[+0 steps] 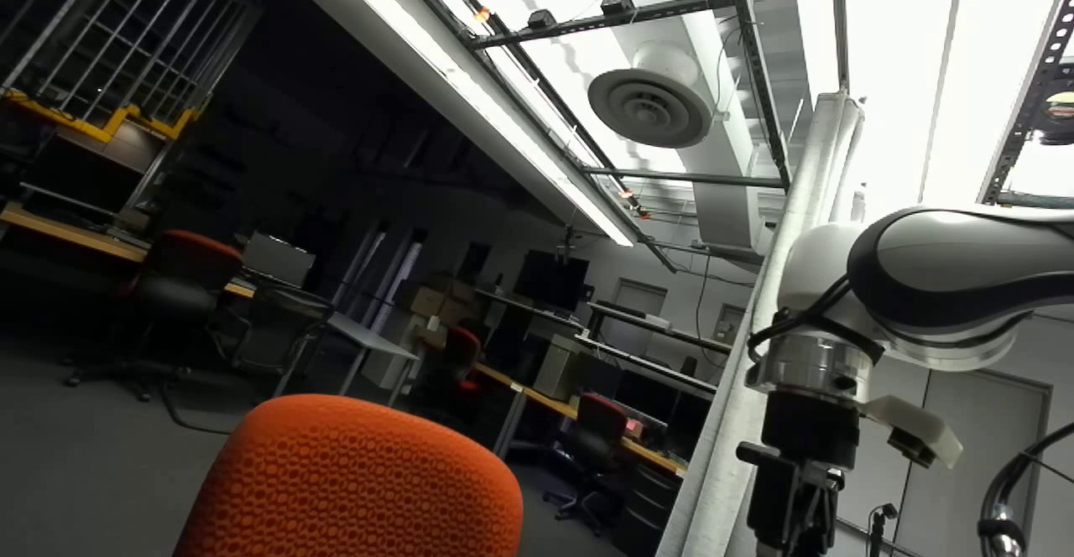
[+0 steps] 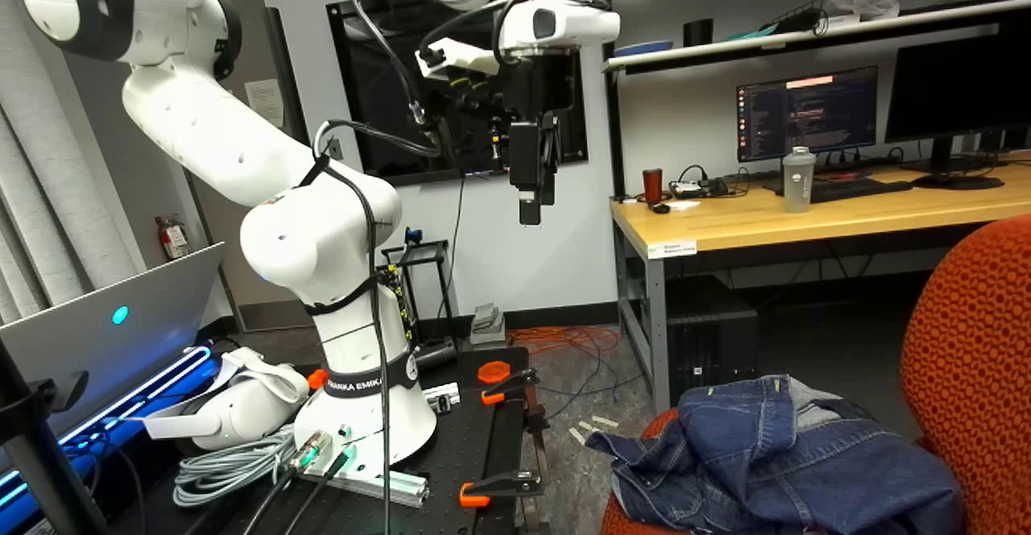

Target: Hang the jean jacket on the backrest of the chair

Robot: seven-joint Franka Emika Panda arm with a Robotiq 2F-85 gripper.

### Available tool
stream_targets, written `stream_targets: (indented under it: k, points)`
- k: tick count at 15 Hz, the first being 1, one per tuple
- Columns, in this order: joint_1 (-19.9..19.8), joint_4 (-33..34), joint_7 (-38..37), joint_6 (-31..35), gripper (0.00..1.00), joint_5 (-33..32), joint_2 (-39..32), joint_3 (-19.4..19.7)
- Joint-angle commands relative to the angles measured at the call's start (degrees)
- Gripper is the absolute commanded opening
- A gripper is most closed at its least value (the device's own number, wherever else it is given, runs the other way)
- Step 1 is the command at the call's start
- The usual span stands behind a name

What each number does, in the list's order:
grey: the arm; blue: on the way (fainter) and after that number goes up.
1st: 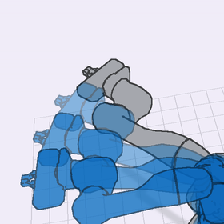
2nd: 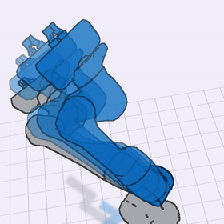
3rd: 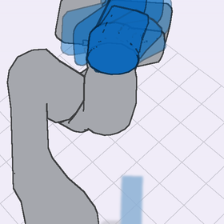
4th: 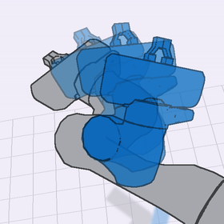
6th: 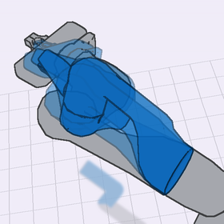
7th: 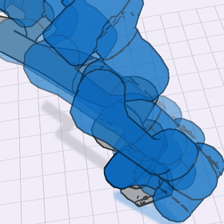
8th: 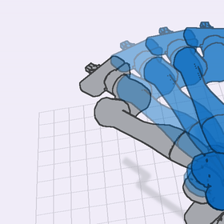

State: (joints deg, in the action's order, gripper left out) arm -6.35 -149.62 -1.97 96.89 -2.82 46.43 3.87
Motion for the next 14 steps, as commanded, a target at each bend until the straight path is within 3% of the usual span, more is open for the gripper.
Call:
stream_targets:
  k: [1,7,14]
  points:
    - [0.1,0.1,0.0,-0.1,1.0,0.0,0.0,0.1]
    - [0.8,-0.2,-0.7,3.6,1.0,0.9,-2.0,-0.6]
    - [2.8,-1.4,-2.2,14.8,1.0,2.8,-9.3,-2.5]
